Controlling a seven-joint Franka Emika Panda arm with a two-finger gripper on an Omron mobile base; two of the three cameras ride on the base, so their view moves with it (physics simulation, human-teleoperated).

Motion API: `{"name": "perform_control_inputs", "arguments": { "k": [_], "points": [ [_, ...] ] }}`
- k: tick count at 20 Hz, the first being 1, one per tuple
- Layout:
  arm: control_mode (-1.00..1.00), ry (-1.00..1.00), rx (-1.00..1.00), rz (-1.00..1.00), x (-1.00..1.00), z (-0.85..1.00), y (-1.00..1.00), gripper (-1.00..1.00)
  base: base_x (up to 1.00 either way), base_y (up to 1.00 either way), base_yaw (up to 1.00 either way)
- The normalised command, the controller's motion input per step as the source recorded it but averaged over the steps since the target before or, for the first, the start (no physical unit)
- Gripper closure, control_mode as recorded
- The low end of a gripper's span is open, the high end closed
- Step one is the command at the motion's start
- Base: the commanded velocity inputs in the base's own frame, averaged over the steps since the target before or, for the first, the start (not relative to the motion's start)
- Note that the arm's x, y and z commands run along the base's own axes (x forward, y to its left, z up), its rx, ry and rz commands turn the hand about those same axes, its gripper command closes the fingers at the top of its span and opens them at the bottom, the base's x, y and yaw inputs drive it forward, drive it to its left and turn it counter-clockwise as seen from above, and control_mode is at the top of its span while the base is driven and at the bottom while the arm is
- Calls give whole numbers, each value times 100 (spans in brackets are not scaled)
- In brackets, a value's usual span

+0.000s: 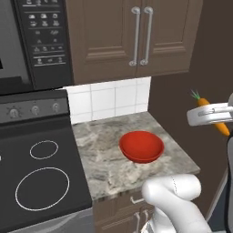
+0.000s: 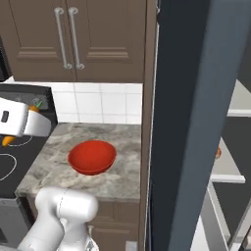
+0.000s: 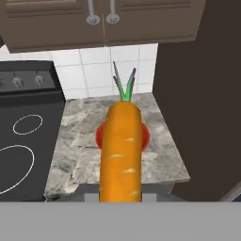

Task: Take the lemon, peach, and carrot from the freezer and place them in the bowl on the counter.

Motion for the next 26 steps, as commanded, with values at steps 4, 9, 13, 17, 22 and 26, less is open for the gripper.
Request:
{"name": "perform_control_inputs", "arguments": {
  "k": [4, 9, 13, 17, 22, 26],
  "points": [
    [100, 0, 0, 0, 0, 0, 0, 100, 28, 0, 39],
    [100, 0, 0, 0, 0, 0, 0, 100, 35, 0, 28],
    [100, 0, 0, 0, 0, 0, 0, 100, 59, -2, 16],
    [-100, 7, 0, 1, 47, -39, -2, 100, 38, 0, 4],
    [-100, 36, 3, 2, 86, -100, -16, 100, 0, 0, 0],
    [-100, 16, 0, 3, 82, -100, -11, 100, 0, 0, 0]
  ]
}}
